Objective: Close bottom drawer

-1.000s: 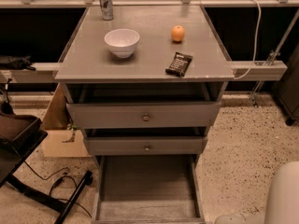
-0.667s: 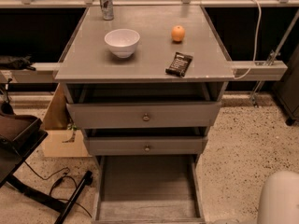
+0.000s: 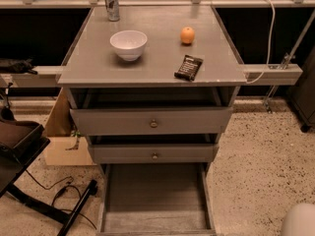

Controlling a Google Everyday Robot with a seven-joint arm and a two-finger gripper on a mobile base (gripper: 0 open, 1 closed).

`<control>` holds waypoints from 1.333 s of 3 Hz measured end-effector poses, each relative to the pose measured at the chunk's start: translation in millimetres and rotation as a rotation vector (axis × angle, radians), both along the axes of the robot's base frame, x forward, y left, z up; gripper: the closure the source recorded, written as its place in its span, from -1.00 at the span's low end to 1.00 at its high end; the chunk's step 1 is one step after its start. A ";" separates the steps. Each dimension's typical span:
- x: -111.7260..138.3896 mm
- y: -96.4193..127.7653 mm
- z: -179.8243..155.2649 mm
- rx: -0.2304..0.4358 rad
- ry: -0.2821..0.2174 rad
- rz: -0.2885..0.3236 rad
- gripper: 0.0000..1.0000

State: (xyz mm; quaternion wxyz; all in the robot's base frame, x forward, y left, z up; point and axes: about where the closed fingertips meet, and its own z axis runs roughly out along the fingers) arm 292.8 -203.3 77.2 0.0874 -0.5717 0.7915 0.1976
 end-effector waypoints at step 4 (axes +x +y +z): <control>68.5 -7.7 -2.9 0.096 -0.140 -0.095 1.00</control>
Offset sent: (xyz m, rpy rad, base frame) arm 0.0918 -0.0150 -0.0030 0.1013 -0.1571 -0.1114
